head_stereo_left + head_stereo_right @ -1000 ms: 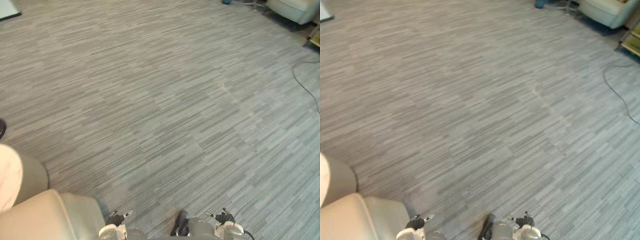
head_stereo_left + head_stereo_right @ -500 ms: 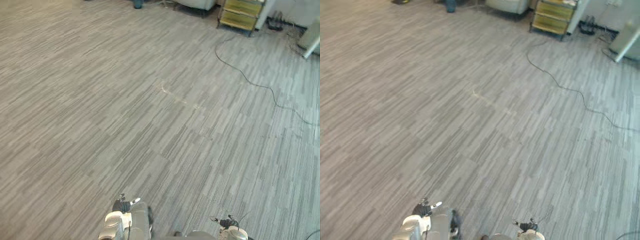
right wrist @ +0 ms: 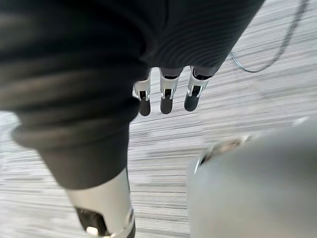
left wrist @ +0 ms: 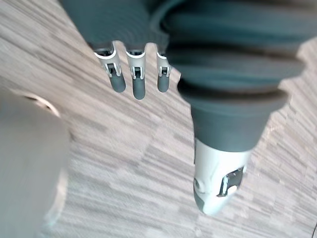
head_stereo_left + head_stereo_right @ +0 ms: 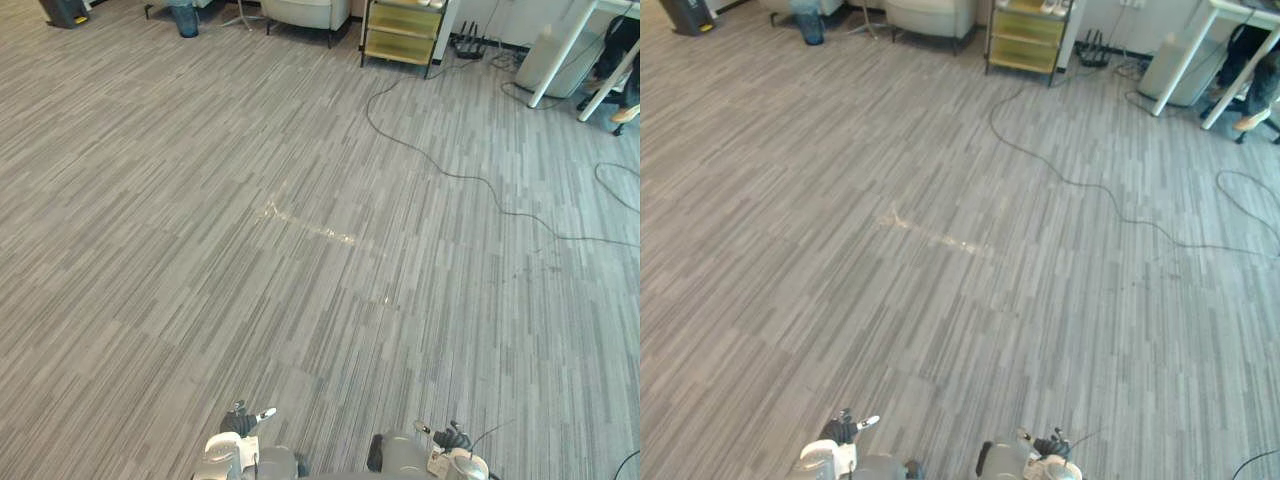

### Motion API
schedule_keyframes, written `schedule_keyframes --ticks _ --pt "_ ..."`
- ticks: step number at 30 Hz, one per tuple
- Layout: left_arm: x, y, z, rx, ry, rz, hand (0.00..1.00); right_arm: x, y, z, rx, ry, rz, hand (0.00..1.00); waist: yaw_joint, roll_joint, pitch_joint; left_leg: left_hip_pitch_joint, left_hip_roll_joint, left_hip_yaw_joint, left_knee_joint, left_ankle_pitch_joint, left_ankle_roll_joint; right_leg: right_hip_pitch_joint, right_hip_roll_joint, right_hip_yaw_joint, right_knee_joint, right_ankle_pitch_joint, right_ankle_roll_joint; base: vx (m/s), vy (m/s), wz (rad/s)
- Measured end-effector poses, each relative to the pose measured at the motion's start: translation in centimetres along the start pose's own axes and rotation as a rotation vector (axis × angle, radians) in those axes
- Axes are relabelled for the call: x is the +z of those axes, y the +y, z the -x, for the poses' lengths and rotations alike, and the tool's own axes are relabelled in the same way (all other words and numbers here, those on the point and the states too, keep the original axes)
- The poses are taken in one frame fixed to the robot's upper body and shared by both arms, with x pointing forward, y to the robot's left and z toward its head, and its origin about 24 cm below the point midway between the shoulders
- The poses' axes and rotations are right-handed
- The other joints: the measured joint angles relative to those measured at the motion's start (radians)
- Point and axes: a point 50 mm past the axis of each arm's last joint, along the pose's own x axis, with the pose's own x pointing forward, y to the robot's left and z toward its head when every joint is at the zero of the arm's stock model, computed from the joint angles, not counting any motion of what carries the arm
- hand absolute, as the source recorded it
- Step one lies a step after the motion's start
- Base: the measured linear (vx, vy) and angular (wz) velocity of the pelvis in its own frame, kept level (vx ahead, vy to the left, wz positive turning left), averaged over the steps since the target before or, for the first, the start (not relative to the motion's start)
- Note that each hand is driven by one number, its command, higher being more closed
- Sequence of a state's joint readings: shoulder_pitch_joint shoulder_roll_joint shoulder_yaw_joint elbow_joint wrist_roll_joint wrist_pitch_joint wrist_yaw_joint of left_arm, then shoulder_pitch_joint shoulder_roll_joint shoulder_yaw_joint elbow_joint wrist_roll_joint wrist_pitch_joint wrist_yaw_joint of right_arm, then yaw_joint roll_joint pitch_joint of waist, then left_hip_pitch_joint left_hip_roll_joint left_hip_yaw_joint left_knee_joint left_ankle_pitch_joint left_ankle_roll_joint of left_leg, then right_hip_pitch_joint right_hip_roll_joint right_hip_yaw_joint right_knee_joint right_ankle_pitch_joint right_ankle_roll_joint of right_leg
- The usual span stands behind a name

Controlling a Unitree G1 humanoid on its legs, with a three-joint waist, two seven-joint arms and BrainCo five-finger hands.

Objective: Pick up cushions and gather them together orderly.

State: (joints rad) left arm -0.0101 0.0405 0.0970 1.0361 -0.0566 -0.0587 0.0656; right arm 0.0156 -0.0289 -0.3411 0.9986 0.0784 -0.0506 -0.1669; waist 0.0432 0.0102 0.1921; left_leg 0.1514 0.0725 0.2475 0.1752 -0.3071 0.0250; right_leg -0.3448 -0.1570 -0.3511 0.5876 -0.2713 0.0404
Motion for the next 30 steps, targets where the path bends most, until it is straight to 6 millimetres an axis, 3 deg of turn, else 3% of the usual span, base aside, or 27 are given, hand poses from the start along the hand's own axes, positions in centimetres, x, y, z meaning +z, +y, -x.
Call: schedule_keyframes --ticks 1,2,3,4,6,7,8,10,11,12,14,16,17,18,19,20,21,22,23,24,25,26,28,29,30 --pt "-0.2 -0.1 0.0 -0.007 0.011 -0.019 0.0 0.4 -0.2 -0.2 -0.004 -0.009 0.005 0.0 -0.01 0.003 0.003 0.038 0.018 -0.005 -0.038 0.004 -0.008 -0.028 0.024 0.002 -0.197 0.102 -0.007 0.68 -0.266 0.34" --pt "-0.4 0.0 0.0 -0.004 0.017 -0.027 0.0 0.2 -0.7 -0.2 -0.014 -0.001 0.011 0.0 -0.019 -0.001 0.005 0.079 0.026 -0.017 -0.05 0.003 -0.048 -0.023 0.046 0.033 -0.336 0.241 -0.016 0.57 -0.232 0.31" --pt "-0.5 0.1 0.1 -0.002 0.02 -0.027 0.0 0.1 -0.8 -0.2 -0.018 0.004 0.013 0.0 -0.023 -0.001 0.005 0.089 0.028 -0.026 -0.051 -0.001 -0.056 -0.019 0.055 0.047 -0.341 0.291 -0.022 0.63 -0.266 0.15" --pt "-1.1 0.0 0.2 0.001 0.042 -0.016 0.0 0.4 -1.6 -0.4 -0.035 -0.001 0.019 0.0 -0.03 0.034 0.0 0.109 0.073 -0.052 -0.026 -0.008 -0.079 -0.01 0.096 0.056 -0.29 0.314 -0.083 0.5 -0.197 -0.05" --pt "-1.2 -0.5 0.2 -0.007 0.045 -0.008 0.0 0.7 -1.8 -0.5 -0.04 -0.006 0.015 0.0 -0.029 0.046 0.0 0.067 0.09 -0.085 0.111 0.042 -0.149 -0.008 0.096 0.061 -0.213 0.228 -0.1 0.61 -0.282 -0.08" --pt "-1.0 -0.6 0.2 0.001 0.038 0.032 0.0 0.4 -2.0 -0.4 -0.046 0.002 0.009 0.0 -0.031 0.053 0.002 -0.007 0.106 -0.112 0.325 0.122 -0.139 0.036 0.103 0.059 -0.2 0.174 -0.105 0.82 -0.386 -0.11" --pt "-0.8 -0.6 0.2 0.009 0.025 0.07 0.0 0.2 -1.8 -0.2 -0.039 -0.001 0.012 0.0 -0.028 0.066 0.005 -0.131 0.15 -0.139 0.644 0.23 -0.126 0.128 0.123 0.063 -0.228 0.133 -0.117 0.7 -0.321 -0.16" --pt "-0.5 -0.6 0.2 0.013 0.009 0.087 0.0 0.1 -1.5 -0.1 -0.03 -0.001 0.009 0.0 -0.022 0.069 0.013 -0.213 0.189 -0.133 0.846 0.201 -0.112 0.208 0.145 0.077 -0.254 0.105 -0.126 0.44 -0.11 -0.29" --pt "0.2 -0.4 0.2 0.017 -0.024 0.09 0.0 -0.3 -0.7 0.0 -0.013 0.009 -0.009 0.0 -0.002 0.056 0.02 -0.296 0.207 -0.104 0.953 0.16 -0.101 0.304 0.151 0.102 -0.287 0.072 -0.123 0.58 -0.114 -0.43" --pt "0.7 -0.5 0.1 0.013 -0.044 0.09 0.0 -0.5 -0.4 0.1 -0.006 0.011 -0.009 0.0 0.008 0.052 0.019 -0.367 0.214 -0.074 0.956 0.135 -0.093 0.36 0.149 0.113 -0.32 0.048 -0.115 0.62 -0.102 -0.4" --pt "1.1 -0.6 0.1 0.008 -0.06 0.088 0.0 -0.5 -0.3 0.1 -0.005 0.012 -0.019 0.0 0.015 0.052 0.017 -0.44 0.214 -0.04 0.898 0.111 -0.084 0.407 0.146 0.123 -0.346 0.018 -0.111 0.32 -0.015 -0.16" --pt "1.4 -0.4 0.1 0.016 -0.081 0.098 0.0 -0.2 0.2 0.1 0.0 0.009 -0.046 0.0 0.02 0.046 0.017 -0.513 0.18 0.037 0.643 0.092 -0.08 0.472 0.124 0.141 -0.375 -0.011 -0.08 0.52 0.078 -0.2" --pt "1.4 -0.4 0.1 0.017 -0.086 0.103 0.0 -0.3 0.1 0.1 -0.004 0.015 -0.054 0.0 0.022 0.041 0.017 -0.525 0.122 0.051 0.419 0.117 -0.081 0.512 0.099 0.151 -0.399 -0.031 -0.06 0.59 0.116 -0.26" --pt "1.4 -0.3 0.2 0.018 -0.086 0.102 0.0 -0.4 0.1 0.1 -0.007 0.017 -0.056 0.0 0.025 0.036 0.015 -0.524 0.093 0.048 0.294 0.152 -0.094 0.527 0.088 0.161 -0.413 -0.041 -0.05 0.63 0.172 -0.4" --pt "1.2 -0.2 0.2 0.021 -0.084 0.1 0.0 -0.3 0.1 0.1 -0.009 0.017 -0.058 0.0 0.035 0.033 0.013 -0.52 0.063 0.041 0.141 0.259 -0.104 0.555 0.078 0.182 -0.44 -0.058 -0.035 0.65 0.204 -0.6" --pt "1.1 0.4 0.1 0.027 -0.073 0.06 0.0 -0.9 0.5 0.3 -0.001 0.039 -0.058 0.0 0.052 -0.004 -0.012 -0.518 0.022 0.05 0.148 0.299 -0.038 0.576 0.051 0.236 -0.475 -0.052 -0.042 0.68 0.203 -0.48" --pt "1.2 0.6 0.1 0.029 -0.074 0.05 0.0 -1.1 0.7 0.3 0.004 0.045 -0.06 0.0 0.047 -0.013 -0.016 -0.52 0.014 0.05 0.156 0.284 -0.02 0.574 0.04 0.244 -0.472 -0.036 -0.048 0.71 0.198 -0.17" --pt "1.3 0.8 0.0 0.032 -0.071 0.042 0.0 -1.1 1.0 0.3 0.008 0.048 -0.064 0.0 0.038 -0.026 -0.015 -0.522 0.012 0.048 0.197 0.266 0.013 0.567 0.028 0.272 -0.443 0.009 -0.029 0.84 0.25 0.13" --pt "1.1 1.4 0.0 0.047 -0.064 0.037 0.0 -1.8 1.0 0.5 0.01 0.067 -0.06 0.0 0.041 -0.055 -0.025 -0.5 0.006 0.048 0.253 0.221 0.043 0.531 0.018 0.318 -0.309 0.065 0.023 0.81 0.253 0.08" --pt "1.0 1.6 0.0 0.049 -0.058 0.03 0.0 -1.9 0.9 0.5 0.009 0.074 -0.058 0.0 0.04 -0.061 -0.03 -0.487 0.003 0.049 0.258 0.205 0.042 0.516 0.017 0.325 -0.254 0.083 0.045 0.78 0.231 -0.16" --pt "0.7 1.7 0.0 0.046 -0.045 0.007 0.0 -1.9 0.8 0.5 0.01 0.072 -0.053 0.0 0.039 -0.065 -0.033 -0.405 0.006 0.05 0.233 0.137 0.021 0.429 0.012 0.338 -0.013 0.175 0.183 0.62 0.143 -0.16" --pt "0.5 1.9 0.0 0.043 -0.026 -0.026 0.0 -1.7 1.2 0.5 0.022 0.065 -0.05 0.0 0.026 -0.069 -0.027 -0.327 -0.005 0.049 0.196 0.098 0.005 0.318 -0.018 0.333 0.254 0.196 0.231 0.7 0.111 -0.19" --pt "0.2 1.8 0.0 0.041 -0.009 -0.045 0.0 -1.7 1.2 0.5 0.027 0.063 -0.042 0.0 0.016 -0.076 -0.028 -0.233 -0.013 0.057 0.151 0.088 0.007 0.229 -0.054 0.275 0.426 0.156 0.188 0.46 0.025 -0.15" --pt "0.0 1.2 0.0 0.023 -0.006 -0.059 0.0 -1.3 1.0 0.4 0.029 0.044 -0.03 0.0 0.012 -0.049 -0.017 -0.109 -0.007 0.07 0.072 0.088 0.007 0.141 -0.073 0.192 0.473 0.095 0.095 0.39 -0.008 -0.24" --pt "0.0 1.1 0.0 0.02 -0.005 -0.058 0.0 -1.1 0.9 0.4 0.029 0.037 -0.026 0.0 0.012 -0.046 -0.016 -0.088 -0.007 0.07 0.057 0.088 0.007 0.127 -0.072 0.177 0.464 0.082 0.082 0.49 -0.02 -0.18"
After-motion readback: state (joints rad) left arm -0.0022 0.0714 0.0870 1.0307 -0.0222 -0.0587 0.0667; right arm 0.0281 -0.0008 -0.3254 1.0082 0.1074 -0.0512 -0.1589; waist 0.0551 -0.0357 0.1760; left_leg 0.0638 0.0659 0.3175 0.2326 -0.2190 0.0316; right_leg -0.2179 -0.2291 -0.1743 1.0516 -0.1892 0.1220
